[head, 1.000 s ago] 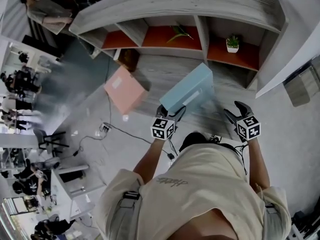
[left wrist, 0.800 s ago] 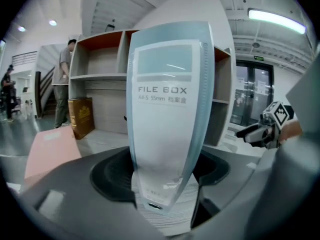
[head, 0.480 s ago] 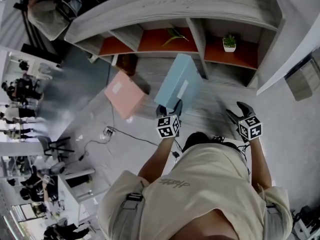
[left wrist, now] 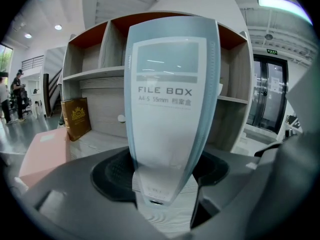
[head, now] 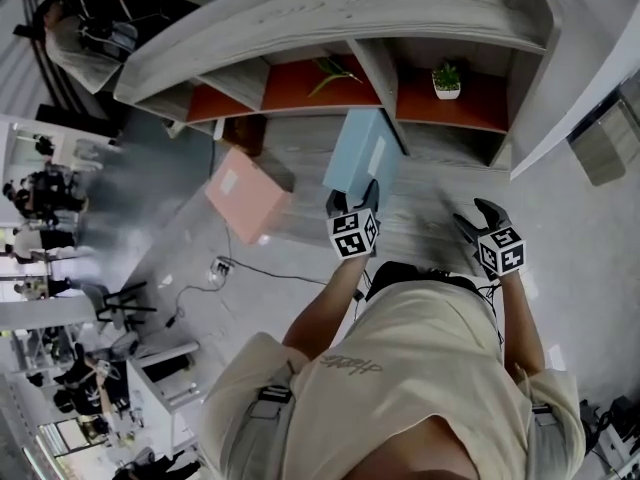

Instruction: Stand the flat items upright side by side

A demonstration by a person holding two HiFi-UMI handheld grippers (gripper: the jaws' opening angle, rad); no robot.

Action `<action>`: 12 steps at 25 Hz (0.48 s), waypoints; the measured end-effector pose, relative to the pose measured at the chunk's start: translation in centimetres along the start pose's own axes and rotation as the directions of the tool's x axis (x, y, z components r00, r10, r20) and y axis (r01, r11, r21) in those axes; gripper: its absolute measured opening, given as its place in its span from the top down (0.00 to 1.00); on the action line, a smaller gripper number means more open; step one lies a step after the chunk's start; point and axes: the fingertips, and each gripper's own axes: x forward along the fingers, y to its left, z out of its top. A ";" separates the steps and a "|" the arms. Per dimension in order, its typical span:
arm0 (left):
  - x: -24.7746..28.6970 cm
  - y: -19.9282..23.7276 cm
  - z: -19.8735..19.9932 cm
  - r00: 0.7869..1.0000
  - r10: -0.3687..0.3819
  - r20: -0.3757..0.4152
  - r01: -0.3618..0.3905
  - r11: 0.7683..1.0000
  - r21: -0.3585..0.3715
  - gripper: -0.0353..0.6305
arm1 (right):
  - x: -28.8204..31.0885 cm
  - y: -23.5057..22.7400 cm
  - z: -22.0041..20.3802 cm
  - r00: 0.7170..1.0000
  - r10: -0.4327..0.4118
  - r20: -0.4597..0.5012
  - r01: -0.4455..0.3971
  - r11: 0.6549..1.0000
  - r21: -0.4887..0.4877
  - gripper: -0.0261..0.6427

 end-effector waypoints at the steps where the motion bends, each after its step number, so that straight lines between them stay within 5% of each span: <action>1: 0.3 -0.5 0.2 1.000 0.000 -0.003 0.000 1.000 0.002 0.44 | 0.0 0.0 -0.1 1.000 -0.002 0.000 0.002 1.000 0.006 0.54; 12: 3.4 -2.9 2.0 0.999 -0.049 -0.007 0.050 0.998 0.032 0.48 | 0.2 -1.4 -0.6 1.000 -0.001 -0.009 0.001 0.999 0.037 0.54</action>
